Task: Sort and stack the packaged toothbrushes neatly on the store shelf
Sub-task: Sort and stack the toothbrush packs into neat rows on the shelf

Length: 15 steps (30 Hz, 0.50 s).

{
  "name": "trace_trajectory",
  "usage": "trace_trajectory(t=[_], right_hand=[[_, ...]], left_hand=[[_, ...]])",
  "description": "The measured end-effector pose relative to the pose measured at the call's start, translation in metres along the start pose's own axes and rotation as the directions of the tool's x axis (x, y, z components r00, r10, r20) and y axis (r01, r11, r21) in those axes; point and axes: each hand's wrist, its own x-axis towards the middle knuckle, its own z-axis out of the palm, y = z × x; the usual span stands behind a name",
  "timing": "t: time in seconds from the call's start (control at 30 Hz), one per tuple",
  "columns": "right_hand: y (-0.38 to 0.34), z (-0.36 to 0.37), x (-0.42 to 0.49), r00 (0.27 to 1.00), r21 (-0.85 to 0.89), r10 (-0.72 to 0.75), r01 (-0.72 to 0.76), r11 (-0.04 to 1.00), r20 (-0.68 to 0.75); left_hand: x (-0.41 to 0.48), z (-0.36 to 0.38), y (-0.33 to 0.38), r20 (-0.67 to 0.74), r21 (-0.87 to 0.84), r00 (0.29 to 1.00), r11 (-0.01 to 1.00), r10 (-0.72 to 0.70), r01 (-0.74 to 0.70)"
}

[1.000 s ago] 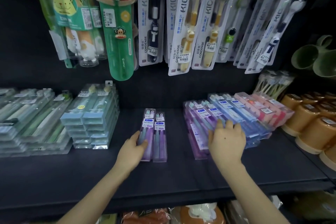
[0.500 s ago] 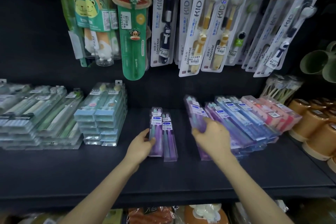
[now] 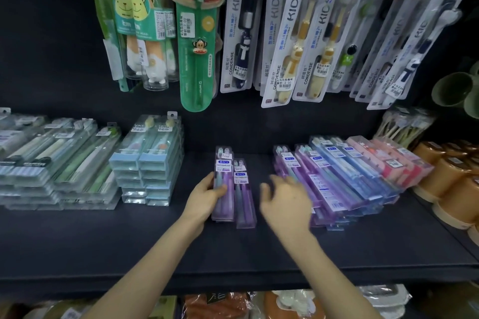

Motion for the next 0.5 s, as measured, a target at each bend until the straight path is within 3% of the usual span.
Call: trace_trajectory(t=[0.07, 0.17, 0.4, 0.5], right_hand=[[0.031, -0.011, 0.005, 0.997, -0.199, 0.065, -0.073, 0.977, -0.049], [0.053, -0.013, 0.009, 0.985, -0.443, 0.146, -0.09, 0.892, 0.094], [0.055, -0.003, 0.025, 0.985, -0.408, 0.115, -0.054, 0.911, 0.127], [0.049, -0.009, 0.023, 0.988, -0.239, 0.132, -0.109, 0.965, 0.081]], left_hand=[[0.001, -0.001, -0.002, -0.005, 0.024, 1.0, 1.0, -0.007, 0.008], [0.002, 0.0, -0.006, -0.022, 0.016, 0.999, 0.999, -0.028, 0.029], [-0.003, 0.015, -0.01, -0.103, 0.151, 0.995, 0.989, 0.009, 0.006], [-0.004, 0.018, -0.008, -0.112, 0.136, 0.994, 0.991, 0.018, -0.003]])
